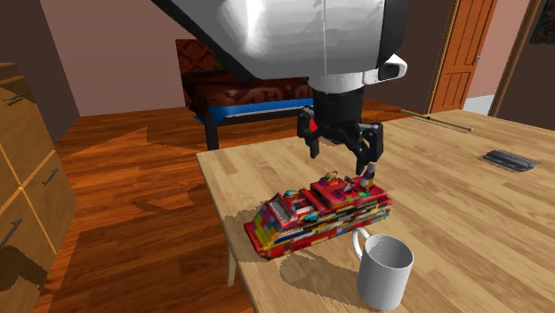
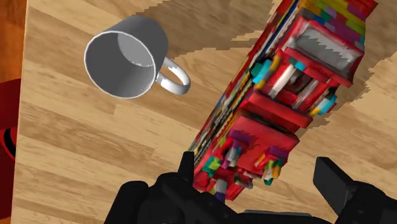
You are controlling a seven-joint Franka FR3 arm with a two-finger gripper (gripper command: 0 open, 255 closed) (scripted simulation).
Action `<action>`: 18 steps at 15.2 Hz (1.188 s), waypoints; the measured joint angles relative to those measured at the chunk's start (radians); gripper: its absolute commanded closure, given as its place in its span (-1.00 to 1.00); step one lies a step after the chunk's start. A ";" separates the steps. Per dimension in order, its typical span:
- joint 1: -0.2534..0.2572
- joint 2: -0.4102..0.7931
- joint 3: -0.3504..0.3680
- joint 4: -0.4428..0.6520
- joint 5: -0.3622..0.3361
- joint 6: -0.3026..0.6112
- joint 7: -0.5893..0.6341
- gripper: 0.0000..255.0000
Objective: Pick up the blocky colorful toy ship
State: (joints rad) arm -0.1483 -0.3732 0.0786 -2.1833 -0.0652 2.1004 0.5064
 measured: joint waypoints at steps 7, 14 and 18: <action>-0.070 0.234 0.047 0.153 -0.160 0.098 0.232 -1.00; -0.100 0.472 0.035 0.368 -0.334 0.114 0.451 -1.00; -0.098 0.510 0.028 0.370 -0.369 0.145 0.499 -1.00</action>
State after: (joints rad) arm -0.2467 0.1373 0.1067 -1.8128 -0.4338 2.2453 1.0053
